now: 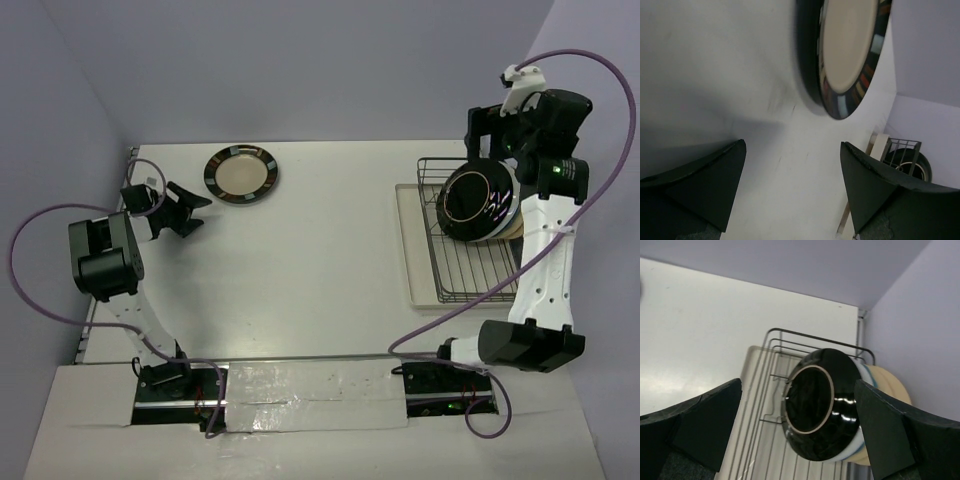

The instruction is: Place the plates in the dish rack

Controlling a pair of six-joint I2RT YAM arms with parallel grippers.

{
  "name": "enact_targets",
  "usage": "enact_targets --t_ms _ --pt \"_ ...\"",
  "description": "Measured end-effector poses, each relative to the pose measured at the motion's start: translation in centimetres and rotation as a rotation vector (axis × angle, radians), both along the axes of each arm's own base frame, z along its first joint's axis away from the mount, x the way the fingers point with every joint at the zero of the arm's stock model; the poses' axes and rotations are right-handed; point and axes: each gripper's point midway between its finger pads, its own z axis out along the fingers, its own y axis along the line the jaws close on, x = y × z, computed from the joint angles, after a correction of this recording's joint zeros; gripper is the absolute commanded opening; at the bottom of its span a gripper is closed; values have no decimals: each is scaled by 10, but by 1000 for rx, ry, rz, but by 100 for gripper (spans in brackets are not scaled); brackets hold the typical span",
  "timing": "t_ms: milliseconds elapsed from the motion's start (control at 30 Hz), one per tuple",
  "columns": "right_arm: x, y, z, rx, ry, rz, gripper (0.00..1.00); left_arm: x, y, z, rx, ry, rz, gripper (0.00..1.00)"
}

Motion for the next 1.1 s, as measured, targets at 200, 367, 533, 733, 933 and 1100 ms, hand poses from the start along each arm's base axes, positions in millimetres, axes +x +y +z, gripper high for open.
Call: enact_targets --t_ms 200,367,533,733,933,1100 --pt "-14 52 -8 -10 0 125 100 54 12 0 -50 -90 74 81" --pt "-23 82 -8 -34 -8 193 100 95 13 -1 -96 -146 110 79" --pt "-22 93 -4 -43 -13 211 100 123 -6 -4 -159 -166 101 68" --pt "-21 92 1 -51 -24 200 100 132 -37 -10 -219 -139 81 54" --pt "-21 95 3 -58 -27 205 100 128 -51 -24 -254 -79 81 20" --pt "-23 114 3 -91 -34 270 100 126 -52 -22 -247 -89 59 0"
